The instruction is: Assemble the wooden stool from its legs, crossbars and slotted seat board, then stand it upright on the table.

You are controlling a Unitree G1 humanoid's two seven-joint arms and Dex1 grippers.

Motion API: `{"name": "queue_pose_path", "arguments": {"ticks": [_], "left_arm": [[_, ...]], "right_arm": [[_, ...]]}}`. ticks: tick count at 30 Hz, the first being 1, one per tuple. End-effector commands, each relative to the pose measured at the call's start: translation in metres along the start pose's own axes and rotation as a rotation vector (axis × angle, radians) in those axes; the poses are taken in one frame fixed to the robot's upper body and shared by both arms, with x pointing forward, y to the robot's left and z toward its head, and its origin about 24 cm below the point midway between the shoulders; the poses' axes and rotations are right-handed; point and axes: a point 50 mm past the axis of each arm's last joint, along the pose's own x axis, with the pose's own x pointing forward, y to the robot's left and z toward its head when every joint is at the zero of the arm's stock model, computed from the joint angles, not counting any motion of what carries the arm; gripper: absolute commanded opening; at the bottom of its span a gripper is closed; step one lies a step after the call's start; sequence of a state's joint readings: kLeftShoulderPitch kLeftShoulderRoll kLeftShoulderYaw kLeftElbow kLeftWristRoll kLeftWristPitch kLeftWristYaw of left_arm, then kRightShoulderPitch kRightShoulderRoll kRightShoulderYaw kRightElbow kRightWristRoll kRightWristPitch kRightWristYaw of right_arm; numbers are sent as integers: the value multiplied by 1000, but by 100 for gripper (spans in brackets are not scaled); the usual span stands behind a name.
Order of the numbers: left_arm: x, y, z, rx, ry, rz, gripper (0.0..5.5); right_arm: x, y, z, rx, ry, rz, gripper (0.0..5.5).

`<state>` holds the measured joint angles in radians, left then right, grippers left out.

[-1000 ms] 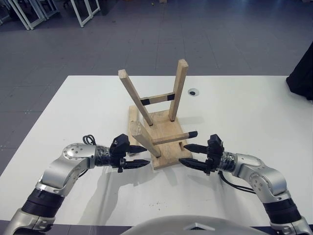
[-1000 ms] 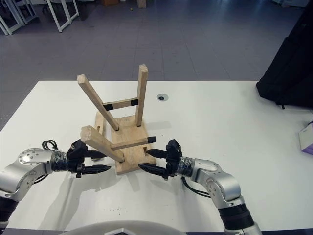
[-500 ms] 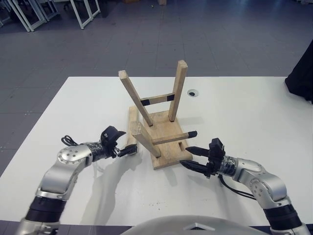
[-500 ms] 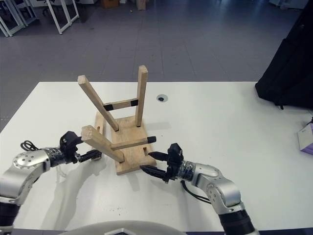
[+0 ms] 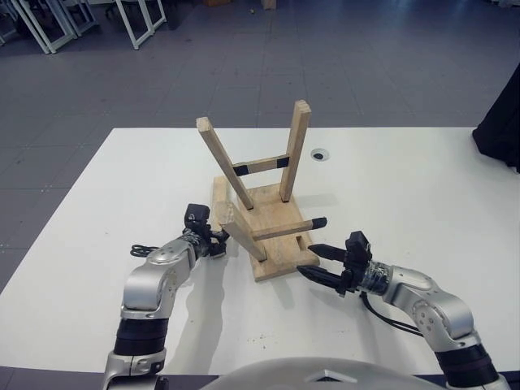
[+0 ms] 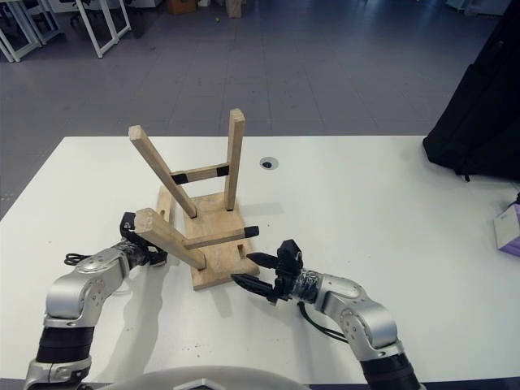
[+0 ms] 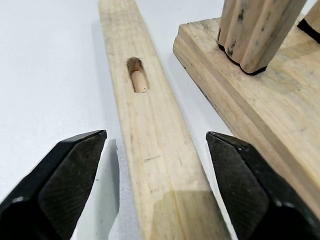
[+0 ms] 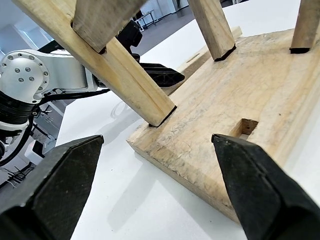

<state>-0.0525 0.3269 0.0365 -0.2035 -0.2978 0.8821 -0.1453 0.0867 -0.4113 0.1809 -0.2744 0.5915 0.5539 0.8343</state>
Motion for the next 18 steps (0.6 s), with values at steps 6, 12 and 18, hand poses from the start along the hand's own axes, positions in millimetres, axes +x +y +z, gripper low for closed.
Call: {"name": "queue_pose_path", "arguments": {"ticks": [6, 12, 18], "left_arm": [[8, 18, -30, -63, 127, 77, 370], [6, 20, -40, -114, 129, 38, 329], [3, 24, -39, -225, 43, 57, 252]], "right_arm": [[3, 0, 0, -44, 21, -18, 400], [2, -5, 3, -46, 1, -45, 400], [0, -8, 3, -60, 7, -58, 400]]}}
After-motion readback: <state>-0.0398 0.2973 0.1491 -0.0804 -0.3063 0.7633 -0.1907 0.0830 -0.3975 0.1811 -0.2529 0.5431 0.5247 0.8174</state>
